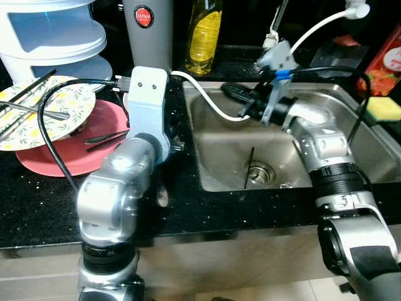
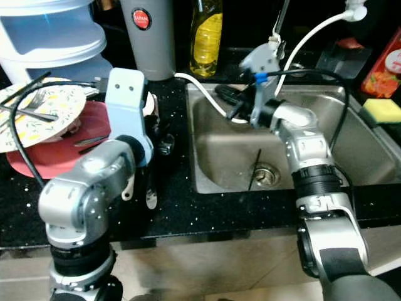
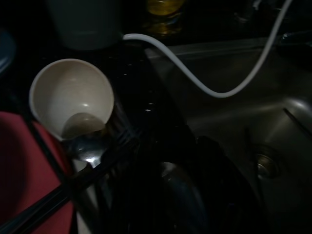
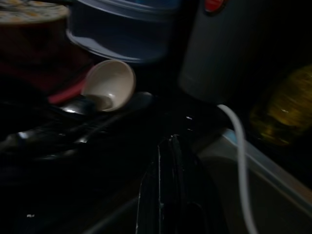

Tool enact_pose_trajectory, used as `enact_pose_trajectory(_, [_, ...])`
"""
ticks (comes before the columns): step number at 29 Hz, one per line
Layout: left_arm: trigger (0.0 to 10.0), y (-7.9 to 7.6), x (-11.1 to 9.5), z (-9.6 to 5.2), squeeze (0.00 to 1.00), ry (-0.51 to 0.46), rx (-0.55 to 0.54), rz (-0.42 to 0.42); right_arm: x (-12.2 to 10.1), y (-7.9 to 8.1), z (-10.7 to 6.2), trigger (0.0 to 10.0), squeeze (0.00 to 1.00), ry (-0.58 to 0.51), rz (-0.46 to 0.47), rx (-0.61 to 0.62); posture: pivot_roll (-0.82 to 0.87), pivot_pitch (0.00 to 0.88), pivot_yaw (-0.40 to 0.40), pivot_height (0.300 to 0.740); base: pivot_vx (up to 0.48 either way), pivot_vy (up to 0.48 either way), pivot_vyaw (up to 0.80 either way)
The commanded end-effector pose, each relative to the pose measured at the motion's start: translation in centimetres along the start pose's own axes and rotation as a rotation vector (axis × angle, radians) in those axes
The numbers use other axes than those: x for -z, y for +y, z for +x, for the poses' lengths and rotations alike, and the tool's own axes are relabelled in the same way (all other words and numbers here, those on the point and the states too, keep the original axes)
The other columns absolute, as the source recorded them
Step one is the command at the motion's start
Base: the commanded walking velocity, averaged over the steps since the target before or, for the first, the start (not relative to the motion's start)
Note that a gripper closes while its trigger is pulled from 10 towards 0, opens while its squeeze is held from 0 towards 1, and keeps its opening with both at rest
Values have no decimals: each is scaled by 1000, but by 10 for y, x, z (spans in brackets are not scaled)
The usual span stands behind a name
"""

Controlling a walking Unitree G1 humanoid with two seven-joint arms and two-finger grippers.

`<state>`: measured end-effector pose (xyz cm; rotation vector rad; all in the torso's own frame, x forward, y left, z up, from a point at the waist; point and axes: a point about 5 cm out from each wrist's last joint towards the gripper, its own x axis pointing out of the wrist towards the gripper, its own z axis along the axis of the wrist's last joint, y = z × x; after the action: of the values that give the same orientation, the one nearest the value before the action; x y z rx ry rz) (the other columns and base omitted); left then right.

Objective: Kitchen organization

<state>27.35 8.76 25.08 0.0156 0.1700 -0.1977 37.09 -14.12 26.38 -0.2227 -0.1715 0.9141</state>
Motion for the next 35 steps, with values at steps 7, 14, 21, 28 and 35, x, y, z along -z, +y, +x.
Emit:
enact_pose_trajectory(7, [10000,12,13,-11,0,68,-164,-20,-3,10,-7,10000,0,-38,35,-132,262,23,-121,740,0,0,0])
enact_pose_trajectory(14, [10000,8,24,-8,1000,120,-160,-104,-1,7,-14,10000,0,-22,30,-128,248,23,-115,740,0,0,0])
enact_pose_trajectory(21, [10000,13,20,5,1000,107,-189,-20,7,6,-22,10000,0,-17,187,-111,241,22,-112,740,0,0,0])
enact_pose_trajectory(28, [10000,25,12,-1,0,59,-288,70,1,16,-27,10000,0,-98,306,-172,228,19,-90,740,0,0,0])
enact_pose_trajectory(35, [10000,25,21,-2,0,104,-275,-21,4,25,-29,10000,0,-51,332,-219,231,18,-95,740,0,0,0])
